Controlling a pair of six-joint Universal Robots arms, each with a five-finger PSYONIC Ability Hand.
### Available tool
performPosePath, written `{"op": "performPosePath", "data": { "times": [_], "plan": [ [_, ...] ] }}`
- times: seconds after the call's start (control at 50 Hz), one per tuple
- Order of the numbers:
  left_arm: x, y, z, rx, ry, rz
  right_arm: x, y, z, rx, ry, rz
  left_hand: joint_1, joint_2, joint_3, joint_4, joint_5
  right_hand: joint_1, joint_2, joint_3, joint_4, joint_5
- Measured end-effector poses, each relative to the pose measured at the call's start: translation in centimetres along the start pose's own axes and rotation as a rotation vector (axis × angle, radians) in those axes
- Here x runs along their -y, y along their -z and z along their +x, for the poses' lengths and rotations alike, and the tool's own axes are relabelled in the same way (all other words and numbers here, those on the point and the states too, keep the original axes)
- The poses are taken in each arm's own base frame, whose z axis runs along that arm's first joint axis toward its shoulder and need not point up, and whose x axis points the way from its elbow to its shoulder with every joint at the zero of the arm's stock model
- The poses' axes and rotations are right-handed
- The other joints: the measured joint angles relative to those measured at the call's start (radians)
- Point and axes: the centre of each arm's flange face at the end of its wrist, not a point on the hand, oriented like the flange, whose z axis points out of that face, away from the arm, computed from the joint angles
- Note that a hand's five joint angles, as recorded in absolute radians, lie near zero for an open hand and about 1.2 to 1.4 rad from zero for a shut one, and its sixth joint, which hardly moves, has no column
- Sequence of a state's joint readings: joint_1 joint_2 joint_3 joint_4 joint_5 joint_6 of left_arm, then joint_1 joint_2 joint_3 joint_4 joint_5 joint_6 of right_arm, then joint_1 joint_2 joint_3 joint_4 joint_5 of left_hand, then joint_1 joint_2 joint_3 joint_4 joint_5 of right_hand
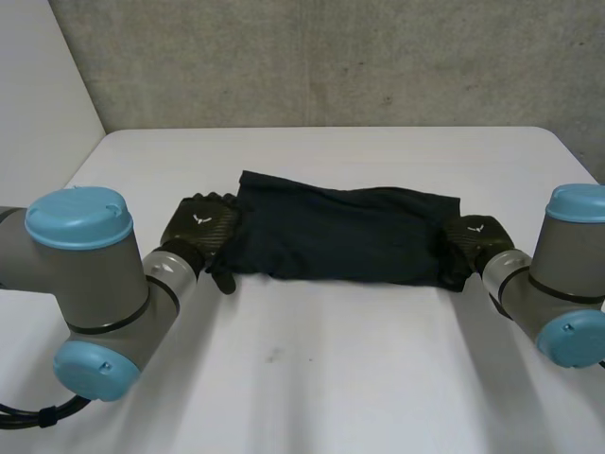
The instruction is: Fold the shorts.
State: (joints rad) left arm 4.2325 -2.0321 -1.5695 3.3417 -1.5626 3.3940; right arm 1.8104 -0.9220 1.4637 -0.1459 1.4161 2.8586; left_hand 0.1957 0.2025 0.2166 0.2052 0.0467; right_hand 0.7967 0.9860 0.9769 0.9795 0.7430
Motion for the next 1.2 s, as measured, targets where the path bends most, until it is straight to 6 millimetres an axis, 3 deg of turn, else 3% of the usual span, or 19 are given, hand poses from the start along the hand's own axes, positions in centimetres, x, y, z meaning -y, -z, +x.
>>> {"op": "performPosePath", "data": {
  "times": [0.02, 0.08, 0.28, 0.4, 0.5, 0.54, 0.62, 0.68, 0.72, 0.8, 0.82, 0.86, 0.88, 0.9, 0.96, 1.04, 1.1, 1.12, 1.2],
  "plan": [
    [-0.1, 0.0, 0.0, 0.001, 0.000, -0.001, -0.2, -0.3, 0.1, -0.013, 0.005, 0.002, 0.000, 0.000, 0.000, 0.000, 0.000, 0.047, 0.142, 0.129, 0.136, 0.119],
    [-0.1, -0.1, -0.1, 0.004, -0.001, -0.002, -0.1, -0.4, 0.4, -0.034, 0.010, 0.006, 0.000, 0.000, 0.000, 0.000, 0.000, 0.050, 0.185, 0.177, 0.207, 0.158],
    [1.1, 0.6, -0.4, 0.014, -0.001, 0.024, 3.0, 1.4, 4.2, -0.138, 0.081, 0.043, 0.000, 0.000, 0.000, 0.000, 0.000, 0.103, 0.185, 0.187, 0.209, 0.197],
    [1.9, 1.9, -0.8, 0.024, 0.001, 0.043, 4.5, 2.0, 6.0, -0.180, 0.389, -0.001, 0.000, 0.000, 0.000, 0.000, 0.000, 0.108, 0.185, 0.191, 0.209, 0.198],
    [2.5, 2.5, -1.3, 0.036, 0.003, 0.063, 6.3, 2.0, 5.2, -0.176, 0.604, 0.020, 0.000, 0.000, 0.000, 0.000, 0.000, 0.126, 0.185, 0.197, 0.209, 0.198],
    [3.1, 2.7, -1.6, 0.046, 0.005, 0.082, 8.4, 2.1, 2.8, -0.143, 0.696, 0.097, 0.000, 0.000, 0.000, 0.000, 0.000, 0.131, 0.185, 0.207, 0.209, 0.200],
    [3.8, 2.7, -2.1, 0.061, 0.007, 0.105, 10.5, 2.4, -1.1, -0.067, 0.751, 0.213, 0.000, 0.000, 0.000, 0.000, 0.000, 0.155, 0.185, 0.215, 0.209, 0.216],
    [4.6, 2.4, -2.7, 0.081, 0.013, 0.133, 11.9, 3.1, -6.4, 0.078, 0.786, 0.354, 0.000, 0.000, 0.000, 0.000, 0.000, 0.159, 0.185, 0.218, 0.209, 0.216],
    [5.3, 2.1, -3.2, 0.094, 0.020, 0.158, 11.7, 3.8, -10.6, 0.222, 0.803, 0.444, 0.000, 0.000, 0.000, 0.000, 0.000, 0.159, 0.185, 0.221, 0.209, 0.216],
    [6.8, 1.6, -3.8, 0.111, 0.039, 0.206, 9.5, 4.5, -15.9, 0.431, 0.806, 0.508, 0.000, 0.000, 0.000, 0.000, 0.000, 0.159, 0.185, 0.224, 0.209, 0.216],
    [7.1, 1.5, -3.9, 0.113, 0.044, 0.214, 9.2, 4.5, -16.5, 0.457, 0.802, 0.511, 0.000, 0.000, 0.000, 0.000, 0.000, 0.157, 0.183, 0.221, 0.209, 0.216],
    [7.8, 1.2, -4.2, 0.118, 0.058, 0.238, 8.0, 4.6, -17.8, 0.524, 0.776, 0.502, 0.000, 0.000, 0.000, 0.000, 0.000, -0.133, -0.119, -0.079, -0.093, -0.069],
    [7.9, 1.2, -4.2, 0.118, 0.060, 0.241, 7.9, 4.6, -17.9, 0.529, 0.771, 0.501, 0.000, 0.000, 0.000, 0.000, 0.000, -0.133, -0.119, -0.079, -0.093, -0.069],
    [8.3, 0.9, -4.3, 0.119, 0.069, 0.254, 7.6, 4.6, -18.2, 0.548, 0.742, 0.491, 0.000, 0.000, 0.000, 0.000, -0.001, -0.420, -0.498, -0.434, -0.444, -0.396],
    [9.0, 0.0, -4.2, 0.114, 0.086, 0.279, 8.6, 4.7, -17.7, 0.549, 0.618, 0.470, 0.000, 0.000, 0.000, 0.000, 0.000, -0.593, -0.757, -0.749, -0.739, -0.664],
    [9.9, -1.6, -3.5, 0.090, 0.099, 0.309, 11.7, 4.6, -14.6, 0.468, 0.375, 0.448, 0.000, 0.000, 0.000, 0.000, -0.001, -0.594, -0.767, -0.765, -0.745, -0.679],
    [10.2, -2.3, -2.8, 0.071, 0.104, 0.318, 12.5, 4.5, -13.4, 0.437, 0.295, 0.440, 0.000, 0.000, 0.000, 0.000, 0.000, -0.594, -0.767, -0.765, -0.745, -0.679],
    [10.2, -3.1, -1.9, 0.046, 0.110, 0.319, 13.7, 3.9, -10.6, 0.369, 0.128, 0.419, 0.000, 0.000, 0.000, 0.000, 0.000, -0.594, -0.767, -0.765, -0.745, -0.679],
    [9.4, -4.8, 0.5, -0.013, 0.119, 0.284, 13.5, 2.4, -7.7, 0.296, -0.030, 0.370, 0.000, 0.000, 0.000, 0.000, 0.000, -0.594, -0.767, -0.765, -0.745, -0.679]
  ]
}}
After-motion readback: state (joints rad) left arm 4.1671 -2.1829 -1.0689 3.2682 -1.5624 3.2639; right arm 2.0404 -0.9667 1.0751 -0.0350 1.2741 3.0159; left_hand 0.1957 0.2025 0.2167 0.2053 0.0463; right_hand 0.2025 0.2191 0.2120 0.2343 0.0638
